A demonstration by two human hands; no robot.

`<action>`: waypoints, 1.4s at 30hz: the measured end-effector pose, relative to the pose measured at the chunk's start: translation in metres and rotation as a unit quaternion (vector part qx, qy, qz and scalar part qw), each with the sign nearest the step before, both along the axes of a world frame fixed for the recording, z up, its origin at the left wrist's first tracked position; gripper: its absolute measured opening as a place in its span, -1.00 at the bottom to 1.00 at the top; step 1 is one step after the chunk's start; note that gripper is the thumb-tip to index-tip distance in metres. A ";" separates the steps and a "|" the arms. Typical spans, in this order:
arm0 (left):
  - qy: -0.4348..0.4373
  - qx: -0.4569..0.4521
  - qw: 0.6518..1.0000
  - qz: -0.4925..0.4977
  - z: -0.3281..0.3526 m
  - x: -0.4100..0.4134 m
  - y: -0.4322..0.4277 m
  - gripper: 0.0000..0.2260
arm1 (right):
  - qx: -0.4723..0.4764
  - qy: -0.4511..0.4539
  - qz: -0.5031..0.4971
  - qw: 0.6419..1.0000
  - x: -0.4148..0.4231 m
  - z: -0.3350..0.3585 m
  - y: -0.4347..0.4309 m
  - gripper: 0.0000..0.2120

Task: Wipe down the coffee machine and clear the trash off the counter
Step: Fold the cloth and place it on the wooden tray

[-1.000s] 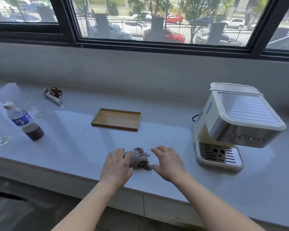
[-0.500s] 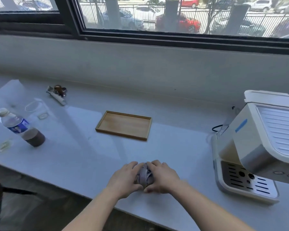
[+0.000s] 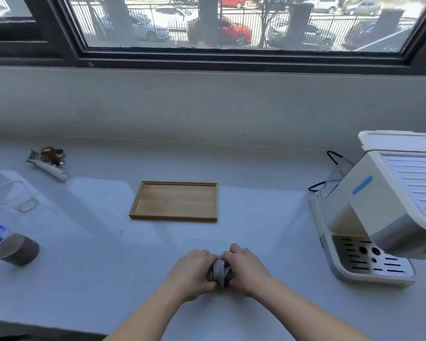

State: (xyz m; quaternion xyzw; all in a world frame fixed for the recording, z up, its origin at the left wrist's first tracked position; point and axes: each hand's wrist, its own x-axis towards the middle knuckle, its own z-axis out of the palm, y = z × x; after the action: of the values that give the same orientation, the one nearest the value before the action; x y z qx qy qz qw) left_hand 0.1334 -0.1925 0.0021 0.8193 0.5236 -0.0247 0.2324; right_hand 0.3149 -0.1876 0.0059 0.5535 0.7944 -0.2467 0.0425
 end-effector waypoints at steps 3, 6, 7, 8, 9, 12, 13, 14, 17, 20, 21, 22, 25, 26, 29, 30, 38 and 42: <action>-0.012 0.004 1.000 -0.029 0.004 -0.017 0.014 -0.83 | 0.001 0.013 -0.033 0.999 -0.016 0.003 0.003 -0.75; -0.014 0.010 0.998 -0.052 0.012 -0.033 0.029 -0.83 | 0.013 0.023 -0.055 0.998 -0.034 0.009 0.010 -0.74; -0.013 0.017 0.998 -0.056 0.014 -0.038 0.035 -0.83 | 0.015 0.025 -0.063 0.998 -0.040 0.012 0.014 -0.74; -0.012 0.023 0.998 -0.058 0.017 -0.043 0.040 -0.83 | 0.017 0.025 -0.070 0.997 -0.045 0.014 0.018 -0.74; -0.012 0.028 0.998 -0.060 0.020 -0.048 0.046 -0.83 | 0.019 0.024 -0.075 0.997 -0.050 0.017 0.022 -0.73; -0.015 0.041 0.997 -0.069 0.028 -0.061 0.061 -0.79 | 0.024 0.030 -0.093 0.995 -0.063 0.024 0.034 -0.69; -0.019 0.045 0.996 -0.071 0.029 -0.064 0.065 -0.78 | 0.024 0.032 -0.099 0.994 -0.066 0.026 0.037 -0.68; -0.025 0.049 0.996 -0.072 0.031 -0.068 0.070 -0.78 | 0.026 0.031 -0.104 0.994 -0.069 0.029 0.041 -0.69; -0.053 0.065 0.994 -0.070 0.034 -0.075 0.083 -0.78 | 0.035 0.033 -0.113 0.992 -0.076 0.037 0.053 -0.67; -0.077 0.077 0.992 -0.063 0.038 -0.079 0.098 -0.74 | 0.042 0.032 -0.112 0.992 -0.080 0.044 0.067 -0.60; -0.088 0.083 0.991 -0.064 0.041 -0.080 0.104 -0.76 | 0.047 0.029 -0.112 0.992 -0.080 0.046 0.073 -0.59; -0.097 0.090 0.989 -0.067 0.043 -0.080 0.109 -0.79 | 0.053 0.027 -0.113 0.992 -0.081 0.049 0.078 -0.60; -0.105 0.113 0.985 -0.073 0.049 -0.082 0.127 -0.80 | 0.068 0.020 -0.117 0.991 -0.084 0.056 0.095 -0.67; -0.108 0.115 0.985 -0.070 0.049 -0.083 0.133 -0.80 | 0.069 0.017 -0.116 0.991 -0.086 0.057 0.101 -0.70; -0.117 0.122 0.984 -0.061 0.049 -0.086 0.152 -0.77 | 0.074 0.019 -0.116 0.990 -0.090 0.060 0.123 -0.76; -0.122 0.125 0.983 -0.059 0.049 -0.087 0.159 -0.76 | 0.076 0.021 -0.116 0.990 -0.091 0.060 0.131 -0.75; -0.126 0.128 0.984 -0.018 0.032 -0.103 0.202 -0.69 | 0.048 0.028 -0.116 0.992 -0.109 0.049 0.178 -0.62; -0.129 0.108 0.986 0.001 0.014 -0.111 0.217 -0.75 | 0.043 0.016 -0.106 0.993 -0.117 0.045 0.191 -0.63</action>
State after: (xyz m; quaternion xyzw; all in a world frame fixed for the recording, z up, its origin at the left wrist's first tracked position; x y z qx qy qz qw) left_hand 0.0226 0.0248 0.0161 0.8354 0.4894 0.1382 0.2084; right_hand 0.1981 0.0038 0.0506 0.6318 0.7418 -0.2240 -0.0201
